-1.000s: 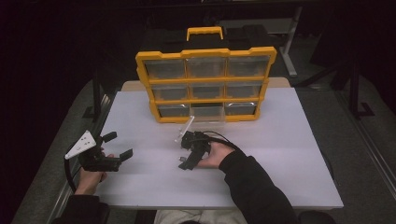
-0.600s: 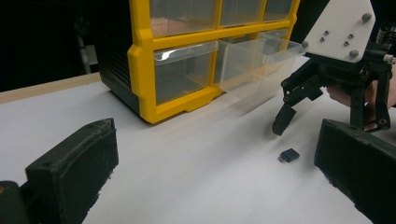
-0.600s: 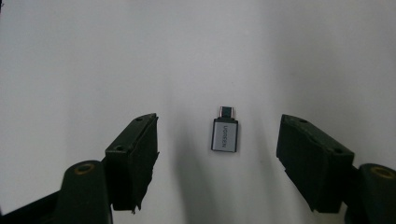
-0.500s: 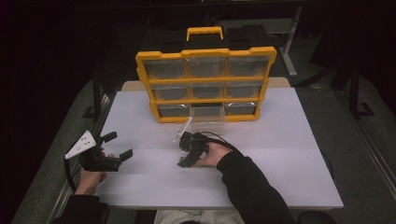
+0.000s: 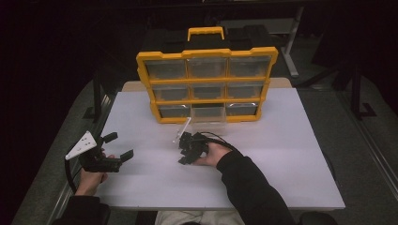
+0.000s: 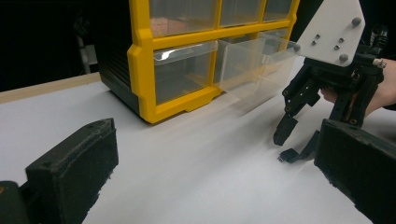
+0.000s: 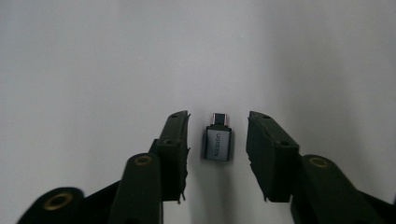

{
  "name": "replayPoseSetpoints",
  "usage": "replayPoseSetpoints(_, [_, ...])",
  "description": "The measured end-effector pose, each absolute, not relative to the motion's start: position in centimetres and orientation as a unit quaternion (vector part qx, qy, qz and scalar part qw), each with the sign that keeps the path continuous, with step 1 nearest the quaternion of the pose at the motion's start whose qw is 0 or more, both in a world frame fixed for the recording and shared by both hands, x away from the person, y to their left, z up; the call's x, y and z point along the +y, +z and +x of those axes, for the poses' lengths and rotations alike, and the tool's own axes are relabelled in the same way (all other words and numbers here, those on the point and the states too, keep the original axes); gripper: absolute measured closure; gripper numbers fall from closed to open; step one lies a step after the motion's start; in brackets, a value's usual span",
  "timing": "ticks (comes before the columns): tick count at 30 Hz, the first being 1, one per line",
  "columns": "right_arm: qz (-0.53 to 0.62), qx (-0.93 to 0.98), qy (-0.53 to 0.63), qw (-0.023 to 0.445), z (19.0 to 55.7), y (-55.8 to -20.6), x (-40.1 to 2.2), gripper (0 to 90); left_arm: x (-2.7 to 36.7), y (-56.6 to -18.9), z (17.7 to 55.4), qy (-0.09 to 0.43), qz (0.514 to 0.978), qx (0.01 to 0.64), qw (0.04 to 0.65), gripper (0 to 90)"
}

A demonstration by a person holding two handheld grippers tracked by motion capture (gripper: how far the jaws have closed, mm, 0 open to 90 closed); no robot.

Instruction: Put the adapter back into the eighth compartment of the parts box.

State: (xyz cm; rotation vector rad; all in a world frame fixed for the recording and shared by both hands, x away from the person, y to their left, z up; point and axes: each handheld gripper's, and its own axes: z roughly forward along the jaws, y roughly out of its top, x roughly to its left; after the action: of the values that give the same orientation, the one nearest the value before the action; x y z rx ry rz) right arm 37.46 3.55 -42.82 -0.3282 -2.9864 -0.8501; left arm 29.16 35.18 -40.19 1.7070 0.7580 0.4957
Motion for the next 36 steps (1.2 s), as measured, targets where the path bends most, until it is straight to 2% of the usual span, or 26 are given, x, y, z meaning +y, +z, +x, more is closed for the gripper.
replayPoseSetpoints(18, [-0.097, -0.964, -0.246, 0.011, 37.7, -42.9, 4.0, 70.0, 35.2, -40.2, 29.2, 0.211, 0.727, 0.323, 0.568, 0.0])
replayPoseSetpoints(21, [-0.094, -0.966, -0.242, 0.012, 37.8, -42.9, 4.3, 74.4, 35.2, -40.2, 29.2, 0.211, 0.727, 0.323, 0.568, 0.0])
replayPoseSetpoints(36, [-0.095, -0.965, -0.244, 0.015, 37.9, -42.1, 4.1, 75.0, 35.2, -40.2, 29.2, 0.211, 0.727, 0.323, 0.568, 0.0])
